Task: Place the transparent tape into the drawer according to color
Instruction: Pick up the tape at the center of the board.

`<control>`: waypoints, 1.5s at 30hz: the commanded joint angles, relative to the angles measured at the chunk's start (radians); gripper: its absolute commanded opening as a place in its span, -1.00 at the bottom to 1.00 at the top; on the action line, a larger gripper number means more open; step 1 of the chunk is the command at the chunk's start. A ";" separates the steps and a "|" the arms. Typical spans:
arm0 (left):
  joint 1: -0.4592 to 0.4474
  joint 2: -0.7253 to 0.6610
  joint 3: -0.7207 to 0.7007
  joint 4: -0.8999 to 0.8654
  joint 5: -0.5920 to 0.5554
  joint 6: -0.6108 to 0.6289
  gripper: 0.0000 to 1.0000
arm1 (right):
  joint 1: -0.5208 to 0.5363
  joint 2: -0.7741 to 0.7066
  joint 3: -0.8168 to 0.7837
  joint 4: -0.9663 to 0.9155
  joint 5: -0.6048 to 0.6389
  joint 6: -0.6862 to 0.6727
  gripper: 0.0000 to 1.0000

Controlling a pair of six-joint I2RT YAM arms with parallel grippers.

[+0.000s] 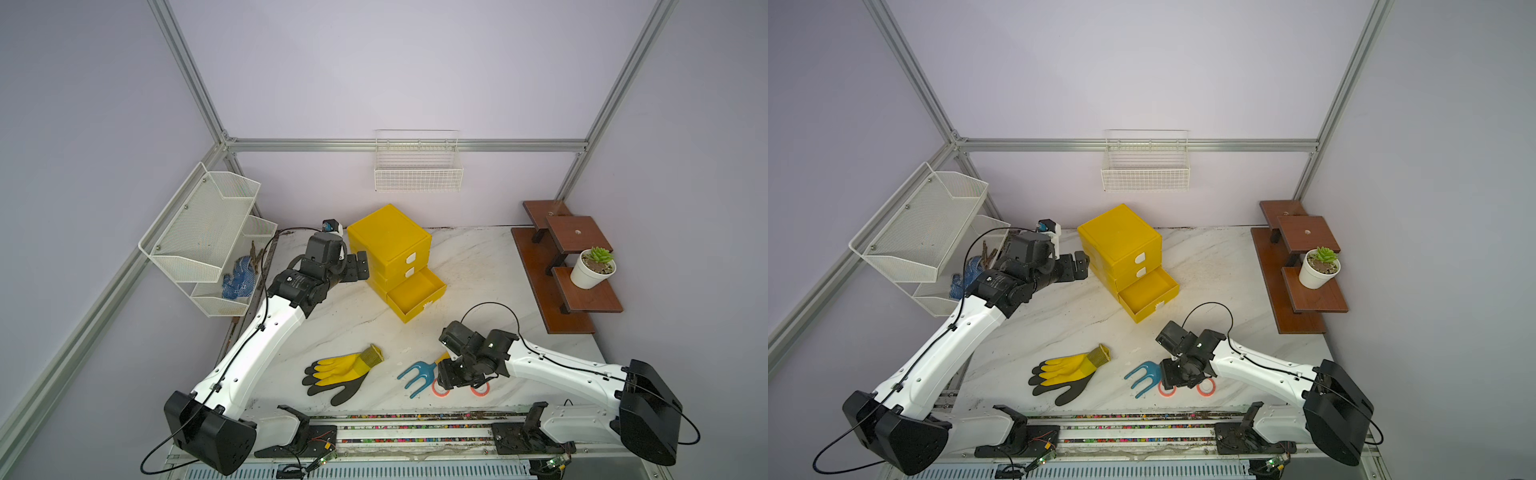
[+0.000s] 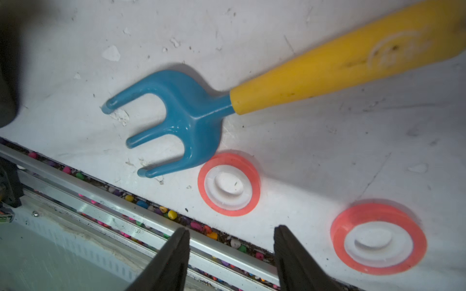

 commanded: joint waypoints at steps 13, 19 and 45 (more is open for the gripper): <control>0.006 -0.021 -0.018 0.038 -0.009 0.024 1.00 | 0.086 0.170 0.066 0.052 0.151 -0.033 0.29; 0.006 -0.014 -0.020 0.040 -0.009 0.024 1.00 | 0.098 0.210 0.070 0.065 0.149 -0.044 0.41; 0.008 0.009 -0.023 0.037 -0.023 0.023 1.00 | 0.113 0.176 0.008 0.152 0.168 -0.065 0.00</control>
